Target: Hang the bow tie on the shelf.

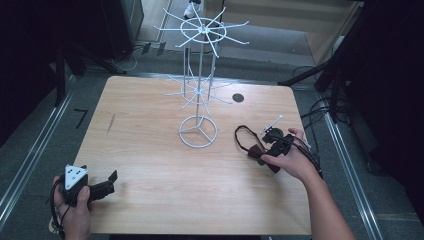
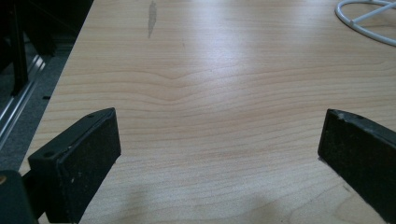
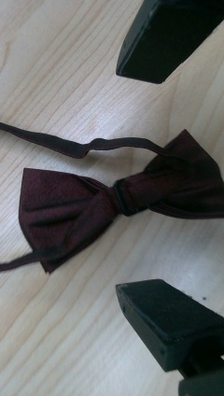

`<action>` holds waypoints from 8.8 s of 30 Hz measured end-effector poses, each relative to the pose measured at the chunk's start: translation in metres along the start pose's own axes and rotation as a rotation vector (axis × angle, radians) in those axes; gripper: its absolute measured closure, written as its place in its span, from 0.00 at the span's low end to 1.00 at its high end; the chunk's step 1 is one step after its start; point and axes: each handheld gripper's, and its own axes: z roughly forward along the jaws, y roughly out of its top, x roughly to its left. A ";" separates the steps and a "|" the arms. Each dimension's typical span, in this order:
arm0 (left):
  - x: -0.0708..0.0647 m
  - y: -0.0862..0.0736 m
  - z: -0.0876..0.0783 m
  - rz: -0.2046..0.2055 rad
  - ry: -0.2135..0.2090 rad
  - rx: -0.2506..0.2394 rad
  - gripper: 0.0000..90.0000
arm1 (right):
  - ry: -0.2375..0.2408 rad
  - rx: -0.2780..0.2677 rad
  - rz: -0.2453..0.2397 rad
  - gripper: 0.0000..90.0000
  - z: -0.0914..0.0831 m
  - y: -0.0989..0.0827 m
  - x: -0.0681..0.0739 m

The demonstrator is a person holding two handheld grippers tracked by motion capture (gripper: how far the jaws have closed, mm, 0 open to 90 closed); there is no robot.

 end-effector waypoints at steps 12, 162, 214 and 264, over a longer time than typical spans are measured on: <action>0.000 0.000 0.001 -0.004 -0.002 0.002 0.00 | -0.002 0.078 -0.016 0.12 0.019 0.020 -0.002; 0.001 0.001 0.001 -0.018 0.000 0.020 0.00 | -0.135 -0.825 -0.097 0.82 -0.105 0.036 0.099; 0.002 0.001 0.002 -0.033 -0.002 0.017 0.00 | 0.073 -0.694 -0.049 0.64 -0.008 0.081 0.117; 0.003 0.001 0.003 -0.028 -0.005 0.029 0.00 | -0.090 -0.601 0.279 0.02 -0.001 -0.067 0.034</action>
